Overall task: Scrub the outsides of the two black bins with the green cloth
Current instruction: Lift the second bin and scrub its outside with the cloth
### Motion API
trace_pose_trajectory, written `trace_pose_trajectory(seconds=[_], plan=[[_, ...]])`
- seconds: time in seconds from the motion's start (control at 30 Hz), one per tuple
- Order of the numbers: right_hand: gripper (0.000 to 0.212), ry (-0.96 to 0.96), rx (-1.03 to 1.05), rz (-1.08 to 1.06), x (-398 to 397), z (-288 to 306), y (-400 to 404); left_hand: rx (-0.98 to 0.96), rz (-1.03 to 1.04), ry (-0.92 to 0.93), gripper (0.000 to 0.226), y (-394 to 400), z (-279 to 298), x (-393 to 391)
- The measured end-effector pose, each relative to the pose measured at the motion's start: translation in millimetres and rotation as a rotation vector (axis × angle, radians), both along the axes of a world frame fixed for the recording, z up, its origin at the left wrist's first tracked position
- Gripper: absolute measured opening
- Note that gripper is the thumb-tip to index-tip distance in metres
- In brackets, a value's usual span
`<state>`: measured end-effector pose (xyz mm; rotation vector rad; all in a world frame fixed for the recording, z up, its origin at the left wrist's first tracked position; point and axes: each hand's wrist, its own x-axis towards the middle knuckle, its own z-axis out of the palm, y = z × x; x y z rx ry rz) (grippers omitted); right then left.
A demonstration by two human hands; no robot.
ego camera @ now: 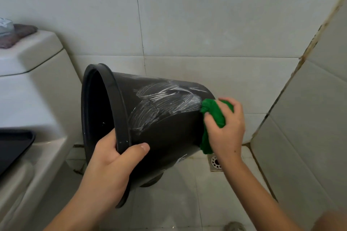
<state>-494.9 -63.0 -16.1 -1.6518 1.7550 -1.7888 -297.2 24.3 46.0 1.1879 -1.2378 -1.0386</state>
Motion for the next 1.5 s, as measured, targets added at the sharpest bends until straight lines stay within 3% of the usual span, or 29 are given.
trace_pose_trajectory(seconds=[0.13, 0.23, 0.4, 0.53, 0.77, 0.87, 0.97, 1.2, 1.37, 1.5], plan=[[0.036, 0.264, -0.221, 0.231, 36, 10, 28, -0.002, 0.01, -0.006, 0.023, -4, -2, -5], [0.037, 0.343, -0.293, 0.231, 28, 14, 27, 0.008, 0.031, 0.033, 0.032, -2, -1, 0], [0.042, -0.121, 0.054, 0.08, -10, 12, 10, -0.007, -0.041, 0.065, 0.021, 3, 0, 5], [0.023, -0.347, 0.234, 0.188, -24, 15, 6, -0.036, -0.147, 0.043, 0.019, 1, 3, 5], [0.011, -0.78, 0.393, 0.263, -29, 11, 4, -0.1, -0.279, -0.092, 0.03, -10, 9, 19], [0.01, -0.762, 0.4, 0.302, -34, 20, 2, -0.12, -0.333, -0.119, 0.037, -10, 12, 25], [0.012, -0.78, 0.377, 0.295, -34, 22, 2, -0.138, -0.34, -0.151, 0.06, -10, 19, 32], [0.012, -0.692, 0.398, 0.22, -10, 0, 6, 0.097, -0.091, 0.053, 0.018, -21, 23, 31], [0.017, -0.644, 0.331, 0.143, -7, -4, 7, 0.246, -0.159, 0.087, 0.05, -30, 28, 42], [0.023, -0.513, 0.257, 0.103, -1, -6, 8, 0.298, -0.133, 0.153, 0.05, -33, 27, 38]])
